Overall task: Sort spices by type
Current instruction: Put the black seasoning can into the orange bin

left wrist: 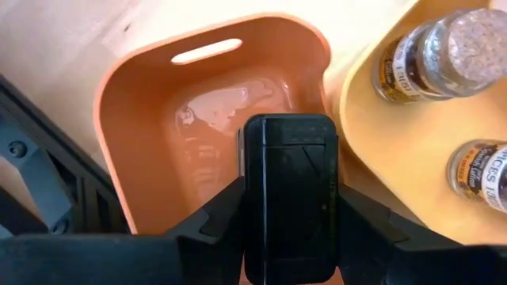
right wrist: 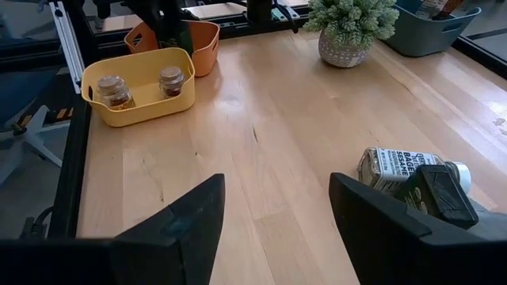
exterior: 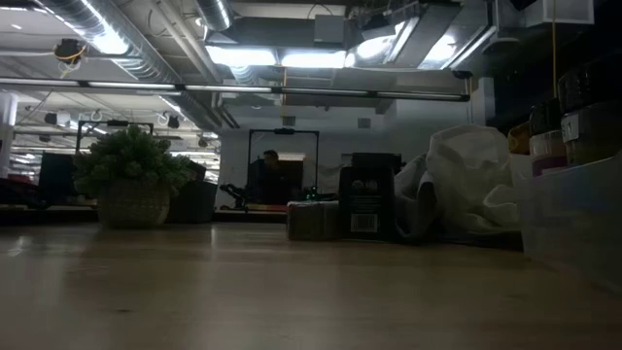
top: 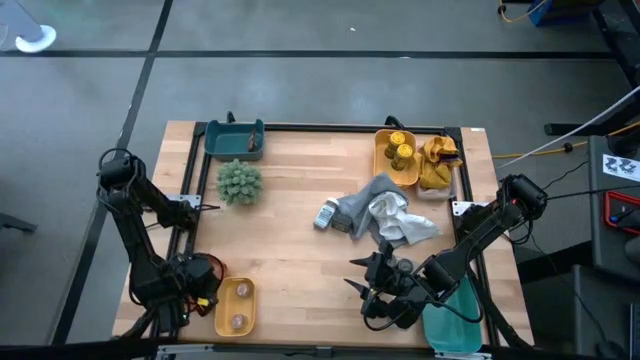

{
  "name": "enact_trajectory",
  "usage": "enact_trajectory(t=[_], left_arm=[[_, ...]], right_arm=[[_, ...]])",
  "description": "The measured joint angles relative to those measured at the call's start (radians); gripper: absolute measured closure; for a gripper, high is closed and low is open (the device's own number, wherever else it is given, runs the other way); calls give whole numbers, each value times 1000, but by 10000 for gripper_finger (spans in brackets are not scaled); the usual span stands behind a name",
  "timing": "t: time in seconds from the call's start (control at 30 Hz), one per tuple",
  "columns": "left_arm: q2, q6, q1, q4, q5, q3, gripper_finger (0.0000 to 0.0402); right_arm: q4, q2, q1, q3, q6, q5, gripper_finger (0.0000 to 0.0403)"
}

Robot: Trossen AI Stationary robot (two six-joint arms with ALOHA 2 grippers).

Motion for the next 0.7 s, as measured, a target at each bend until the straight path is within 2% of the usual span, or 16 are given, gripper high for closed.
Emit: enact_trajectory(t=[0.13,0.43,0.7], left_arm=[[0,7,2,5,0,0,248],[-10,5,2,9,0,0,182],[-127,-3,2,8,19,0,176]], right_arm=[[0,0,0,0,0,0,175],[0,0,0,0,0,-19,175],[0,0,0,0,0,-21,175]])
